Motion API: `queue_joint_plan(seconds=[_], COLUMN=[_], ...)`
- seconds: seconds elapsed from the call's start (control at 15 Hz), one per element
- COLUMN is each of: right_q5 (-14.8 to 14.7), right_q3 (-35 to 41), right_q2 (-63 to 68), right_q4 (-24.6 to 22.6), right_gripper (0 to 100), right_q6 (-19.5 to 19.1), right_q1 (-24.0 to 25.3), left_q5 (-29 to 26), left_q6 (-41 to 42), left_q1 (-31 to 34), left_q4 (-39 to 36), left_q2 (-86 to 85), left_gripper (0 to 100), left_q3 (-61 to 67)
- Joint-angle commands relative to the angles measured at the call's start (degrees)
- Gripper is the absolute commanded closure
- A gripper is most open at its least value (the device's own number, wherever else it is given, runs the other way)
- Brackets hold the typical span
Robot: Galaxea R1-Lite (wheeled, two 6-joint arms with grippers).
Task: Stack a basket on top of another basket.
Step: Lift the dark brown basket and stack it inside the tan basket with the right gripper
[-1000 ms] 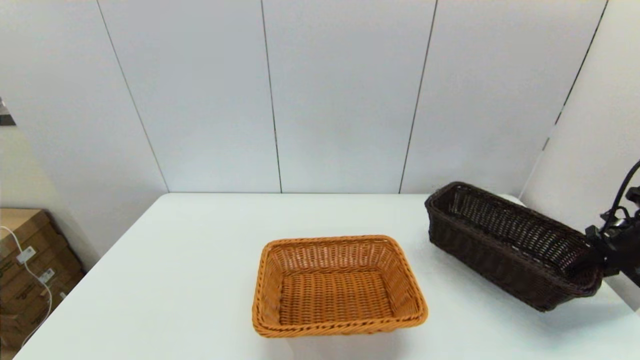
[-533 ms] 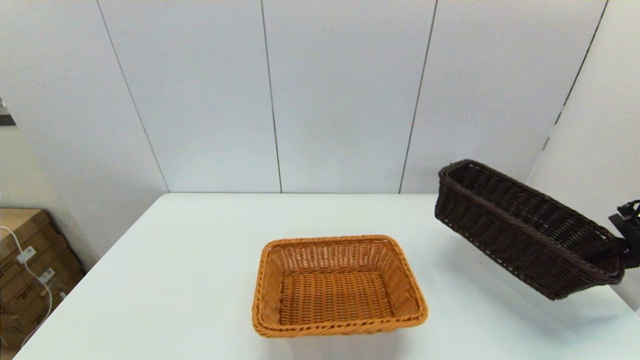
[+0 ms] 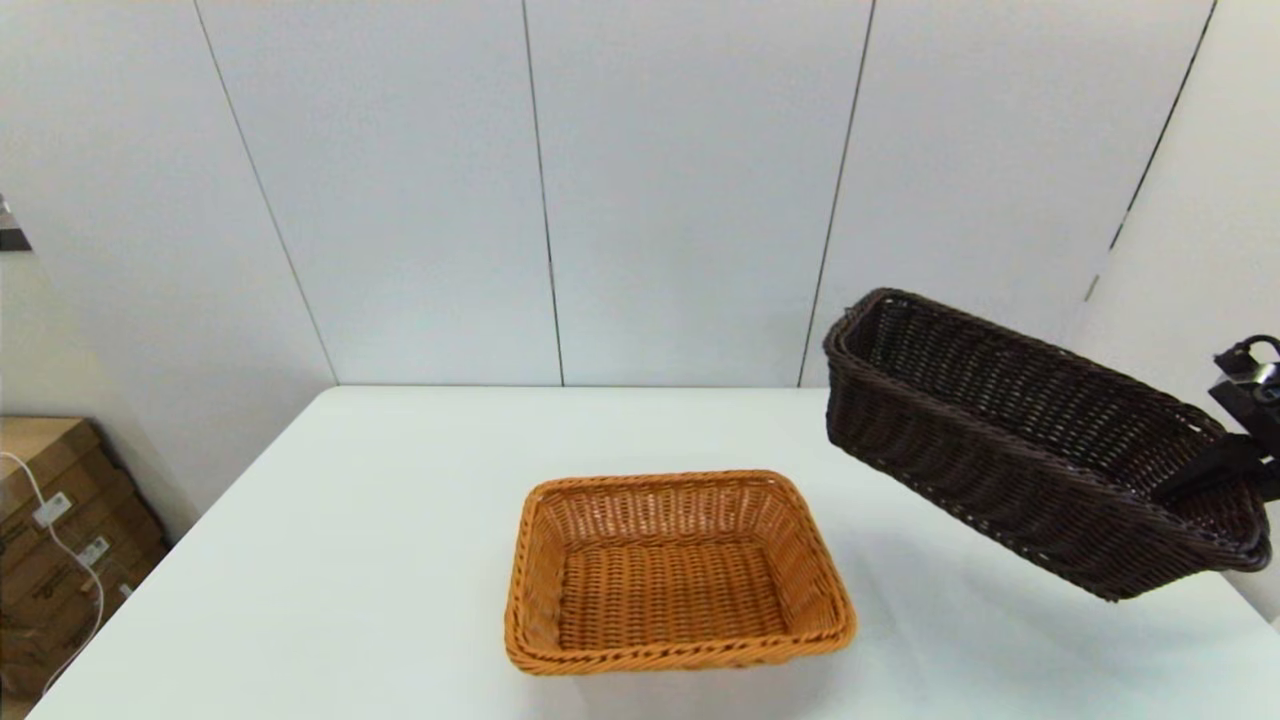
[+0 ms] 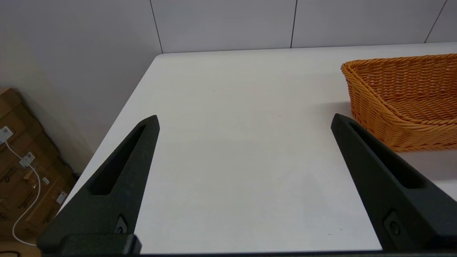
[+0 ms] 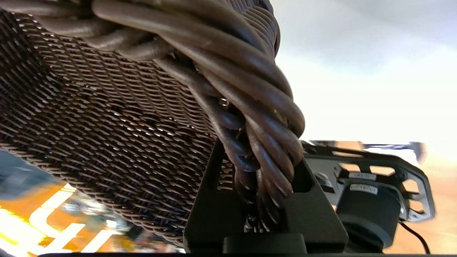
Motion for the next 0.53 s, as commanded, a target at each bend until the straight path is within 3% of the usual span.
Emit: queue_joint_plan(seconds=[0.07, 0.27, 0.53], right_q5=[-2.6, -6.1, -6.8], right_q3=[-0.4, -0.5, -5.8], right_q2=[-7.3, -8.9, -6.1], right_q4=[1.8, 1.7, 1.5], right_gripper=[100, 100, 100], right_q6=[1.4, 4.0, 8.4], right_q1=[10.2, 20.4, 30.3], left_q5=[0.0, 0.0, 0.0], left_q6=[0.0, 0.0, 0.0], left_q1=[0.0, 0.0, 0.0], left_q4=[0.0, 0.0, 0.0], left_q2=[0.0, 0.0, 0.0], left_gripper=[0, 0, 0], left_q3=[0.3, 0.3, 0.3])
